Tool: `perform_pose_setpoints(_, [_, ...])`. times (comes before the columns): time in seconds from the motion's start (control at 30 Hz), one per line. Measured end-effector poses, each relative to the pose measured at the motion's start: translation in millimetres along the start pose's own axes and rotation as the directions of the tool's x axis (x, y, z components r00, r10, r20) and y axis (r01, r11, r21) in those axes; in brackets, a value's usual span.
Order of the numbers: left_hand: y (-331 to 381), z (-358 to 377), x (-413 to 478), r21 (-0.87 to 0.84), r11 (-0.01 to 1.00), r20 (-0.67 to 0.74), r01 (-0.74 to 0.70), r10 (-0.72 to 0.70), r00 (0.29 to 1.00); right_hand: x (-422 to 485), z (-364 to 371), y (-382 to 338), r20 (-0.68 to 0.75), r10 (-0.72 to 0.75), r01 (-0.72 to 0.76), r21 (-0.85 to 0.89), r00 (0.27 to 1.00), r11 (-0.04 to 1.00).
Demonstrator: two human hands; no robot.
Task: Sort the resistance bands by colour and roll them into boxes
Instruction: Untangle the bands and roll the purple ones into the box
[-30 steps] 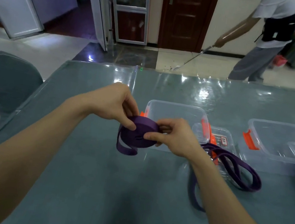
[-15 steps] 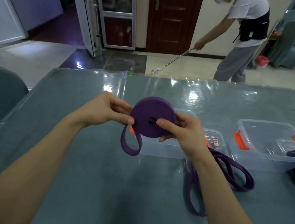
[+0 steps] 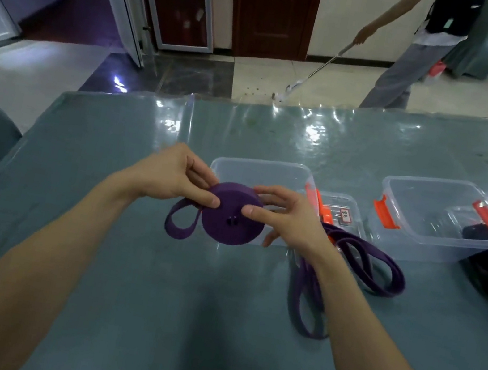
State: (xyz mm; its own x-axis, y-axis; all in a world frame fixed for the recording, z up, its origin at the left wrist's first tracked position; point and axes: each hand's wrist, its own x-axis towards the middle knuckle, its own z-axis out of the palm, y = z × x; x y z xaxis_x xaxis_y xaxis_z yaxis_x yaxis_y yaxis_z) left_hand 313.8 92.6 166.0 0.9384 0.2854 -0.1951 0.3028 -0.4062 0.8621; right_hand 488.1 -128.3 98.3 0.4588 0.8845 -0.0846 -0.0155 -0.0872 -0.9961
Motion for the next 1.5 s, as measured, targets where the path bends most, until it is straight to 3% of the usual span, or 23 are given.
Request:
perform_pose_setpoints(0.1, [9.3,0.9,26.2,0.163,0.986,0.103,0.039,-0.056,0.993,13.0,-12.4,1.7,0.091,0.035,-0.029,-0.062,0.995,0.998])
perform_pose_setpoints(0.17, [11.7,-0.4,42.0,0.132,0.990,0.089,0.049,-0.061,0.994,20.0,-20.9,5.1,0.079,0.019,-0.019,-0.003,0.997,1.000])
perform_pose_setpoints(0.33, [1.1,9.3,76.7,-0.262,0.963,-0.160,-0.065,0.023,0.987,44.8,-44.7,12.6,-0.079,-0.040,0.052,0.153,0.996,0.987])
perform_pose_setpoints(0.5, [-25.2,45.6,103.4,-0.451,0.874,-0.465,-0.179,-0.059,0.883,75.1,-55.8,23.9,-0.222,0.007,0.069,0.332,0.975,0.941])
perform_pose_setpoints(0.63, [-32.6,72.1,123.2,-0.549,0.802,-0.554,-0.237,-0.137,0.821,95.6,-57.9,39.1,-0.260,0.083,0.041,0.439,0.962,0.898])
perform_pose_setpoints(0.8, [-36.3,102.2,143.1,-0.594,0.762,-0.664,-0.257,-0.284,0.691,110.6,-45.9,55.5,-0.312,0.207,-0.004,0.545,0.927,0.839])
perform_pose_setpoints(0.97, [-53.2,107.4,154.8,-0.577,0.795,-0.629,-0.186,-0.288,0.722,116.7,-48.4,73.2,-0.332,0.306,-0.051,0.601,0.892,0.798])
perform_pose_setpoints(1.03, [-63.8,107.5,158.5,-0.573,0.807,-0.611,-0.139,-0.308,0.730,119.9,-53.0,77.4,-0.298,0.355,-0.146,0.547,0.886,0.824])
perform_pose_setpoints(1.1, [-75.5,106.0,162.6,-0.574,0.815,-0.579,-0.081,-0.335,0.743,124.1,-60.4,78.5,-0.266,0.397,-0.283,0.379,0.878,0.881])
perform_pose_setpoints(1.17, [-87.1,103.1,166.6,-0.571,0.821,-0.537,-0.016,-0.358,0.764,129.5,-69.4,77.6,-0.250,0.391,-0.388,0.065,0.886,0.919])
perform_pose_setpoints(1.27, [-101.0,99.3,173.2,-0.523,0.850,-0.463,0.064,-0.347,0.816,139.2,-79.7,77.6,-0.239,0.361,-0.430,-0.409,0.902,0.805])
perform_pose_setpoints(1.5, [-122.2,91.6,188.4,-0.396,0.898,-0.330,0.192,-0.334,0.883,159.9,-81.5,87.3,-0.171,0.492,-0.504,-0.511,0.853,0.696])
